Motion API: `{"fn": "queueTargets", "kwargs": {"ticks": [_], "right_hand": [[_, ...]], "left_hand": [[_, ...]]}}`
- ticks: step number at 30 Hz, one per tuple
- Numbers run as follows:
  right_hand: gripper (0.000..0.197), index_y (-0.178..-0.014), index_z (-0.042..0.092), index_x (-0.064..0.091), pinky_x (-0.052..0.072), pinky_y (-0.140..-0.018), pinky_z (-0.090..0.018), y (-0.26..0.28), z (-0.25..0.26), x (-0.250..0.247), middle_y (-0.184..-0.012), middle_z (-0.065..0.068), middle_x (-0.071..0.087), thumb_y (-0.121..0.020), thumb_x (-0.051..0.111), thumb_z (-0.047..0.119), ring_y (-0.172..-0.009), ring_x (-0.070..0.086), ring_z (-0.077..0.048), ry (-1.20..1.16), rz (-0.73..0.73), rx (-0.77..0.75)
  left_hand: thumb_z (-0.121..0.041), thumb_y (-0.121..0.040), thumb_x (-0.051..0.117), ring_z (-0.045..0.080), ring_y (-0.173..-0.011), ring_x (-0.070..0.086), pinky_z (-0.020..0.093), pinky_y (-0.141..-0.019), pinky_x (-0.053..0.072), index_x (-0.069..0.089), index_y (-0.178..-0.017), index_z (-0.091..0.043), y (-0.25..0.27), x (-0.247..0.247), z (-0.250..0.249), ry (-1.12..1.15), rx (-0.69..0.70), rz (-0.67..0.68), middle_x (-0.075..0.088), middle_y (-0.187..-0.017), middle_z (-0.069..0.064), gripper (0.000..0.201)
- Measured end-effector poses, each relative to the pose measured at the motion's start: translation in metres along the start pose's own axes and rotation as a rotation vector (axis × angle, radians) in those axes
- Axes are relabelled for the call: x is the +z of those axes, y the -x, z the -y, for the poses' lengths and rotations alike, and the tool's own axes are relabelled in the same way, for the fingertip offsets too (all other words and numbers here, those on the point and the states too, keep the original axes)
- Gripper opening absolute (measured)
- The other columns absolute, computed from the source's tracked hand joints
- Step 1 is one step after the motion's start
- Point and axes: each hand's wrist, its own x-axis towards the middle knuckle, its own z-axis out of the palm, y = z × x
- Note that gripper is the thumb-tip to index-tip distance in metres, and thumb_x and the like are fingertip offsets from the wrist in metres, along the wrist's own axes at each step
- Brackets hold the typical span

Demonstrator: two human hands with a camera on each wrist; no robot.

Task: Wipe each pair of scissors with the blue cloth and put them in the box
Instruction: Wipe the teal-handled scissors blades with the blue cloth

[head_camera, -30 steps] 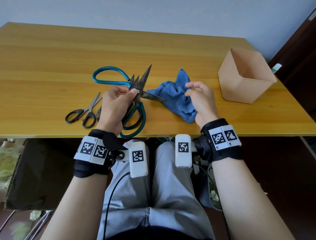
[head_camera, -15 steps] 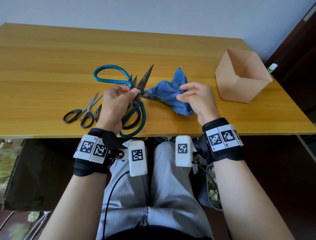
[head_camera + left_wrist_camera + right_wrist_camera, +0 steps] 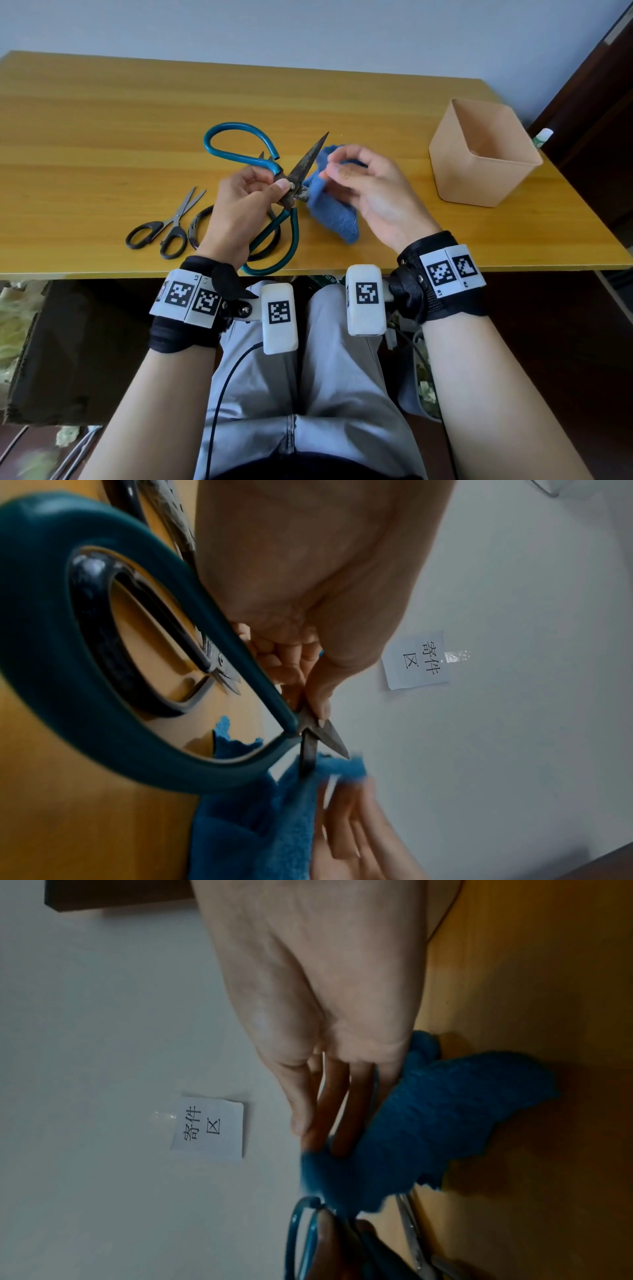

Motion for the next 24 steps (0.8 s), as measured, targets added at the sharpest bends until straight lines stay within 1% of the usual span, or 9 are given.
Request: {"fn": "queueTargets", "kwargs": {"ticks": [2,4,6,9,11,16,19,22,24], "right_hand": [[0.025,-0.107,0.009,0.061,0.053,-0.079,-0.022,0.001,-0.004,0.001,-0.096,-0.008,0.071,-0.091,0.057,-0.01,-0.092,0.066,-0.015,0.111,0.056,0.03],[0.032,-0.105,0.011,0.063,0.053,-0.086,-0.026,0.001,-0.009,0.002,-0.101,-0.007,0.068,-0.083,0.065,-0.013,-0.096,0.065,-0.011,0.211,0.047,0.022],[0.031,-0.099,0.013,0.064,0.053,-0.091,-0.029,0.001,-0.012,0.002,-0.095,-0.005,0.069,-0.077,0.076,-0.006,-0.093,0.066,-0.011,0.272,-0.008,0.029],[0.029,-0.098,0.011,0.063,0.05,-0.078,-0.018,0.001,-0.014,0.002,-0.085,-0.004,0.073,-0.077,0.081,0.003,-0.084,0.068,-0.008,0.305,-0.059,0.041],[0.028,-0.102,0.01,0.064,0.049,-0.073,-0.013,0.001,-0.012,0.003,-0.087,-0.006,0.075,-0.079,0.08,0.006,-0.081,0.07,-0.006,0.34,-0.074,0.043],[0.035,-0.117,0.015,0.064,0.051,-0.093,-0.03,-0.003,-0.008,0.003,-0.096,-0.007,0.075,-0.086,0.069,0.0,-0.099,0.07,-0.018,0.436,-0.004,0.098],[0.03,-0.111,0.014,0.063,0.051,-0.091,-0.028,-0.003,-0.01,0.006,-0.08,0.0,0.072,-0.084,0.075,0.007,-0.086,0.068,-0.012,0.436,-0.031,0.085],[0.027,-0.105,0.012,0.063,0.047,-0.083,-0.023,-0.002,-0.013,0.007,-0.066,0.002,0.061,-0.083,0.079,0.015,-0.072,0.061,-0.009,0.408,-0.053,0.078],[0.032,-0.112,0.013,0.061,0.048,-0.09,-0.027,-0.003,-0.014,0.008,-0.074,0.001,0.066,-0.084,0.077,0.012,-0.081,0.063,-0.011,0.387,-0.043,0.11]], "left_hand": [[-0.012,-0.096,0.066,0.008,-0.067,0.065,0.02,-0.065,0.048,0.056,-0.09,-0.014,0.0,0.002,-0.001,-0.012,0.011,0.003,0.07,-0.073,0.001,0.012],[-0.013,-0.095,0.067,0.013,-0.073,0.065,0.028,-0.069,0.047,0.056,-0.09,-0.015,0.0,0.004,-0.001,-0.028,0.017,0.007,0.07,-0.08,0.009,0.012],[-0.016,-0.094,0.069,0.018,-0.079,0.065,0.034,-0.073,0.046,0.057,-0.09,-0.016,0.0,0.006,-0.001,-0.034,0.013,0.011,0.068,-0.087,0.016,0.012],[-0.017,-0.093,0.07,0.024,-0.081,0.063,0.038,-0.075,0.046,0.058,-0.091,-0.016,0.001,0.009,-0.001,-0.035,0.007,0.004,0.066,-0.09,0.022,0.012],[-0.017,-0.092,0.07,0.026,-0.081,0.061,0.038,-0.075,0.045,0.058,-0.091,-0.017,0.0,0.01,0.0,-0.041,0.013,0.004,0.066,-0.09,0.025,0.012],[-0.016,-0.093,0.07,0.022,-0.08,0.062,0.037,-0.076,0.046,0.058,-0.091,-0.017,0.001,0.011,0.004,-0.046,0.016,-0.011,0.062,-0.081,0.011,0.012],[-0.015,-0.094,0.069,0.013,-0.073,0.063,0.032,-0.072,0.046,0.058,-0.093,-0.014,0.002,0.011,0.006,-0.036,0.013,-0.009,0.065,-0.068,-0.006,0.012],[-0.016,-0.094,0.069,0.011,-0.07,0.061,0.031,-0.069,0.045,0.058,-0.094,-0.013,0.002,0.009,0.005,-0.031,0.016,-0.003,0.063,-0.071,-0.004,0.012],[-0.015,-0.094,0.069,0.015,-0.073,0.061,0.033,-0.07,0.045,0.058,-0.092,-0.013,0.002,0.009,0.006,-0.032,0.017,0.004,0.064,-0.073,0.0,0.012]]}}
